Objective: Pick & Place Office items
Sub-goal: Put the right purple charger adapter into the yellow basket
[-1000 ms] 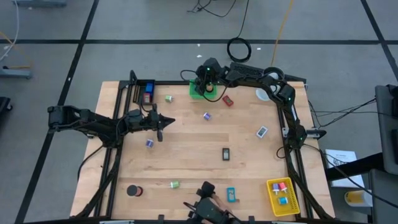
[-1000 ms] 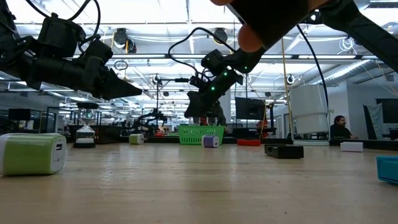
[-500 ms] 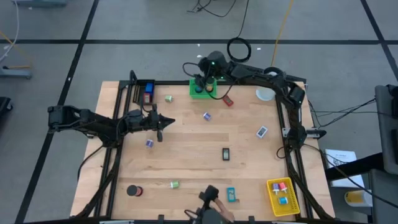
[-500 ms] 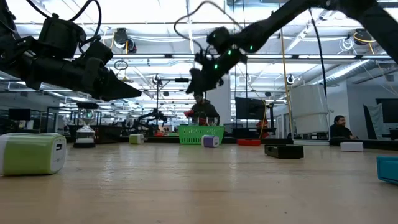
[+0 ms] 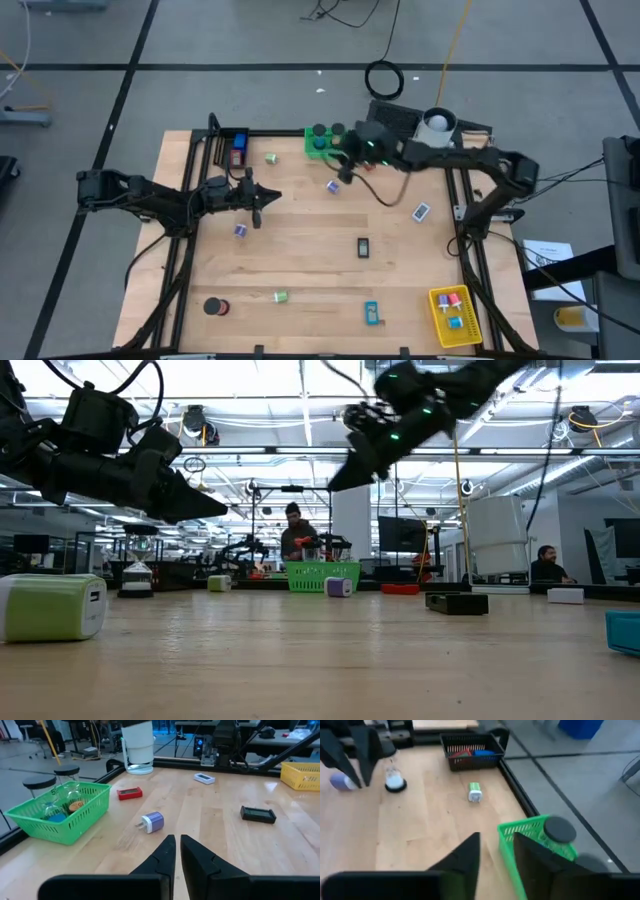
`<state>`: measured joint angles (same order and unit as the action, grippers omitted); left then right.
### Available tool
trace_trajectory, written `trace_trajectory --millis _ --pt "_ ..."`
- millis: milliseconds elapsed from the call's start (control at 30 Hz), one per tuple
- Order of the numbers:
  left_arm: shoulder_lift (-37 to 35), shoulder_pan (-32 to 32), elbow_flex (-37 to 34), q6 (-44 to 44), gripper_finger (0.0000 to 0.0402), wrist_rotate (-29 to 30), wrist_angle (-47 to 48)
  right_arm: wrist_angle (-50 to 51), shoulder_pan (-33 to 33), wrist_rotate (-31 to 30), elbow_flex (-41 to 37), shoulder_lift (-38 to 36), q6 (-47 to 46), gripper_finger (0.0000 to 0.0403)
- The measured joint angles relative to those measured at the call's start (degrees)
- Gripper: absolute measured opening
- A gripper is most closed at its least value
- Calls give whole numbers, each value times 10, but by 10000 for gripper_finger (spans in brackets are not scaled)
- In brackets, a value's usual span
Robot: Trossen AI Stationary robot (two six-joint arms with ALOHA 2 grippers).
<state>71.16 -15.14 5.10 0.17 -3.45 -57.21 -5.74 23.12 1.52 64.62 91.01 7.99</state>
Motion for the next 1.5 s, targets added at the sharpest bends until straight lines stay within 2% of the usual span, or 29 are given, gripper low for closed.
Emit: trace_trajectory --millis 200,333,467,733,967,1033,1133,1233,1367,1433,1500 --pt "0 3 20 -8 21 0 6 -217 -22 1 -217 -102 -42 11" --pt "0 24 70 7 4 4 95 -294 -24 -3 -315 -165 -48 9" --pt "17 56 141 34 12 48 195 -302 -28 -1 -370 -228 -63 3" --pt "130 90 230 71 8 50 193 -276 -63 -18 -404 -290 -61 1" --pt "267 91 284 56 20 50 194 -274 -95 -32 -403 -290 -58 1" --pt "286 100 293 53 21 51 201 -273 -99 -33 -403 -290 -56 2" --pt "274 133 298 48 21 51 241 -274 -101 -34 -403 -290 -55 2" --pt "231 186 298 40 21 61 290 -274 -101 -34 -403 -290 -48 1" --pt "197 252 298 41 21 154 305 -278 -101 -41 -403 -290 -46 2" --pt "192 262 298 43 21 201 302 -275 -101 -76 -403 -289 -66 2" --pt "193 260 298 43 21 215 297 -273 -101 -117 -403 -276 -91 5"
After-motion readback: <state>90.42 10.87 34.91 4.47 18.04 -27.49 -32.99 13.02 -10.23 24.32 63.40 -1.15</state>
